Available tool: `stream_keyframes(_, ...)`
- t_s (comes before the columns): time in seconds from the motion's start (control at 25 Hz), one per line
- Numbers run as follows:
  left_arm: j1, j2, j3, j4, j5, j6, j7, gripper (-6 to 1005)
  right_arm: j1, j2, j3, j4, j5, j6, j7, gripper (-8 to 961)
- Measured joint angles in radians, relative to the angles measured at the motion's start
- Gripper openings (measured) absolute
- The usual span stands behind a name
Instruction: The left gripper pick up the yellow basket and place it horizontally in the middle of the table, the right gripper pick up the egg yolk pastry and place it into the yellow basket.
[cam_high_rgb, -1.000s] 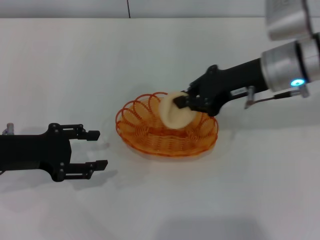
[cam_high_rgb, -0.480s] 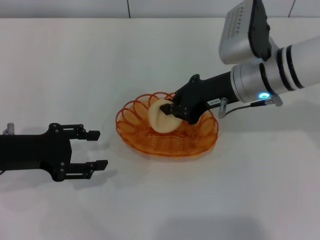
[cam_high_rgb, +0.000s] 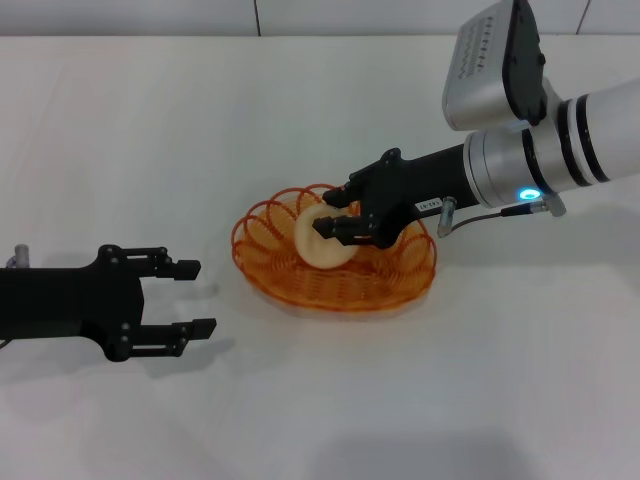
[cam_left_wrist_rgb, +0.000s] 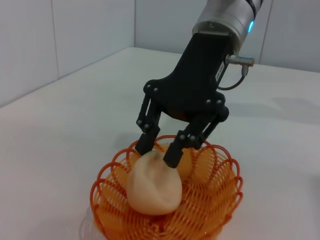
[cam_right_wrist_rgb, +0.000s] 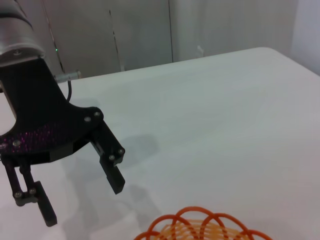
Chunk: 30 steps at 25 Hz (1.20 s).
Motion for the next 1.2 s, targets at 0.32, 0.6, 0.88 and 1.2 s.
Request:
stream_keyframes(0.32, -0.001, 0.001, -0.003, 0.000, 0.000, 0.005, -0.003, 698, -0.050, -0.011, 0.031, -0.032, 0.002, -0.057, -0.020, 419)
stream_keyframes(0.6, -0.006, 0.007, -0.006, 0.000, 0.000, 0.005, -0.008, 698, -0.193, -0.014, 0.247, -0.086, 0.002, -0.294, -0.170, 695)
stream_keyframes(0.88, -0.012, 0.014, -0.006, 0.000, 0.000, 0.004, -0.026, 698, -0.293, -0.025, 0.423, -0.088, -0.009, -0.447, -0.293, 850)
stream_keyframes(1.2, -0.014, 0.025, -0.001, 0.000, 0.000, 0.008, -0.039, 698, -0.353, -0.029, 0.493, -0.037, -0.022, -0.463, -0.415, 855)
